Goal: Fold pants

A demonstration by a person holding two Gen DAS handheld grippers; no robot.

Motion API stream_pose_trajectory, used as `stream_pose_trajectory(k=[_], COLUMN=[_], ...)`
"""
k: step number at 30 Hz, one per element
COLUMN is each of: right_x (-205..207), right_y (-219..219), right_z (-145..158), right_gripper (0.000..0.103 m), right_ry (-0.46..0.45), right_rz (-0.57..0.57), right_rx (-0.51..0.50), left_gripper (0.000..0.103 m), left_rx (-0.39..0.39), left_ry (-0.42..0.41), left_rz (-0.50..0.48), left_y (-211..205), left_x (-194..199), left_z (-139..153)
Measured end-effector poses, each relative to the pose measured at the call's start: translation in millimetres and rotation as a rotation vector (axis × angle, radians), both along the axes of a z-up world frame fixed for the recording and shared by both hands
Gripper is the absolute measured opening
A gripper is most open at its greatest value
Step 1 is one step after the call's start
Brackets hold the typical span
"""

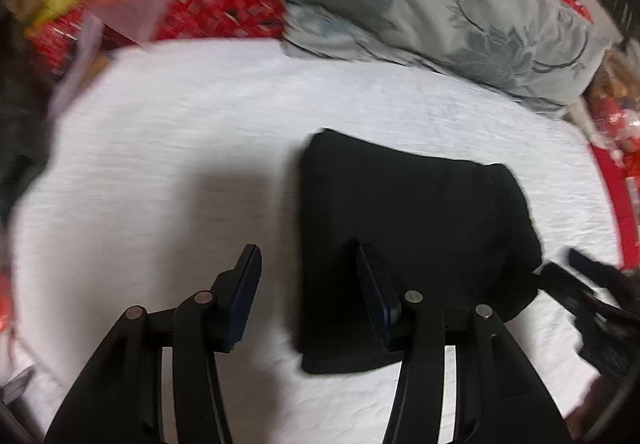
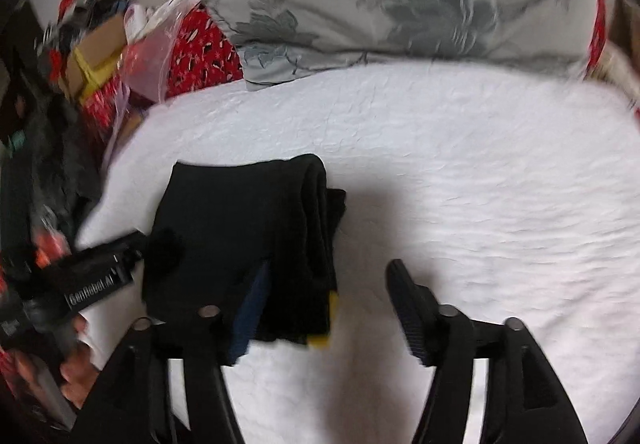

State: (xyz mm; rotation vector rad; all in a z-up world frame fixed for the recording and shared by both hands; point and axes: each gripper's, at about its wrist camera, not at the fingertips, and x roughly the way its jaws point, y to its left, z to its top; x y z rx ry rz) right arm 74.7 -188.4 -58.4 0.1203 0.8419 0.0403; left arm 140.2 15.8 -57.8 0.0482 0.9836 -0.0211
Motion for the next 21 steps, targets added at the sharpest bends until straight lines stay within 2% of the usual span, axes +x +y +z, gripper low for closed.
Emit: stream_pose_trajectory(k=[2, 4, 8, 11, 16, 21], right_x=[-19.8, -47.1, -86.6, -101.9, -118.5, -131.1], right_y=[9.9, 22.3, 42.0, 49.5, 39.5, 31.7], right_z=[9.1, 17.5, 20.6, 18.0, 19.1, 26.8], right_gripper=[0.093, 0.103, 0.103, 0.103, 0.103, 0.103], right_ry=[-0.034, -0.094, -0.151, -0.156, -0.139, -0.179], right_rz=[-0.020, -0.055, -0.041, -0.071, -0.101, -0.146], right_rx=[-0.080, -0.157, -0.210, -0.261, -0.179, -0.189], left_gripper=[0.057, 0.061, 0.061, 0.061, 0.061, 0.061], left_rx=[0.054, 0.062, 0.071, 0.076, 0.068, 0.052], left_ry=[-0.036, -0.066, -0.064, -0.061, -0.054, -0.073], left_rz=[0.043, 0.075, 0.088, 0.072, 0.055, 0.048], left_y=[3.2, 8.4, 11.2, 7.1, -0.3, -7.6], left_x=[-16.4, -32.0, -57.3, -72.7, -88.0, -99.3], left_z=[3.0, 3.6, -2.3, -6.3, -6.8, -1.5])
